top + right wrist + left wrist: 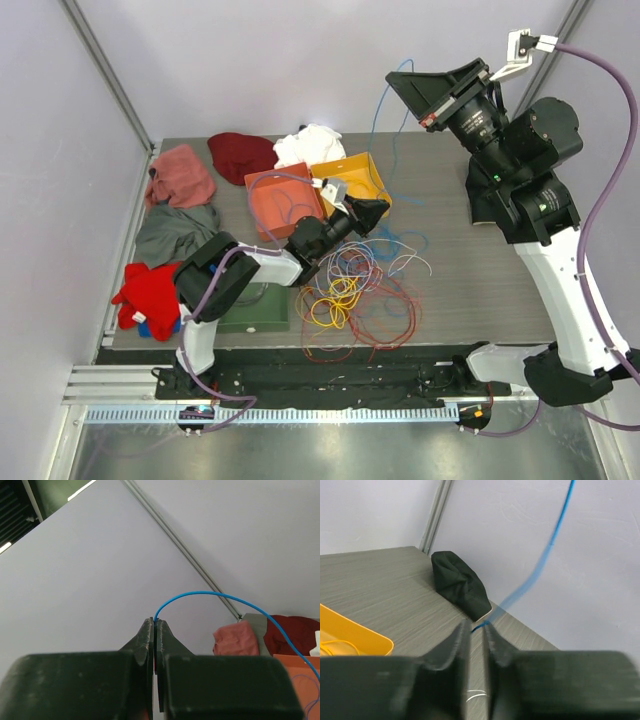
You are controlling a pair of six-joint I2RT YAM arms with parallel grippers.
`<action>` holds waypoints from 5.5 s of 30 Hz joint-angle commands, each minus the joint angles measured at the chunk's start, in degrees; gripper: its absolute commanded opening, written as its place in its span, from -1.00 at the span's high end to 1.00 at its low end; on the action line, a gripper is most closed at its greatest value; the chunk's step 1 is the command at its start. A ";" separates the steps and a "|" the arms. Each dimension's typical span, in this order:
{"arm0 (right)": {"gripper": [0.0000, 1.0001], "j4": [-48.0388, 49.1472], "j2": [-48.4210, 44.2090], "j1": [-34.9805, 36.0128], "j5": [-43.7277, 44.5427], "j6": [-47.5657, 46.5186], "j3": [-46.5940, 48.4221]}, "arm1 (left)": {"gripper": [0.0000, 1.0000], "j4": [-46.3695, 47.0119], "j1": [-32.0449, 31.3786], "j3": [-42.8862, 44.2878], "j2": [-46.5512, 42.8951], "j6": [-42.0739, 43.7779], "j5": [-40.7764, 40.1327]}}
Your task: Untangle the cables
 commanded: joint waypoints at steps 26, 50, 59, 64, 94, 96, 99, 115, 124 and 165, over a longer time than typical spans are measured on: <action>0.98 11.78 -3.42 0.30 -0.29 2.60 -21.42 | 1.00 -78.08 5.60 13.68 -53.60 3.79 -3.02; 0.98 13.46 0.02 12.60 -1.53 3.67 -25.02 | 0.94 -59.87 5.60 2.78 -50.43 -0.43 4.48; 0.98 13.54 -0.16 15.59 -0.82 3.67 -26.78 | 0.88 -58.11 5.60 1.02 -51.31 -0.08 3.16; 0.98 13.19 -0.60 16.21 -0.30 3.32 -27.66 | 1.00 -57.67 5.60 0.23 -52.19 0.89 1.49; 0.98 9.67 23.91 8.66 -0.03 -3.72 -1.03 | 1.00 -62.43 20.63 14.90 -39.37 6.69 -10.65; 0.98 10.55 26.89 7.25 -2.13 -2.41 -0.41 | 1.00 -61.11 22.65 16.13 -36.13 5.73 -8.81; 0.99 12.49 29.97 4.61 -4.42 -0.12 0.03 | 1.00 -59.53 25.28 17.88 -32.35 3.53 -6.43; 0.98 15.48 38.25 1.18 -8.47 1.64 6.35 | 1.00 -61.71 28.28 35.81 -21.08 2.91 0.43; 0.98 13.28 41.15 1.18 -9.00 1.65 12.51 | 1.00 -63.48 28.37 40.57 -19.32 4.76 0.43; 0.83 6.43 49.32 4.25 -7.59 -7.22 -4.63 | 1.00 -70.76 28.28 20.44 -8.42 -1.66 -1.58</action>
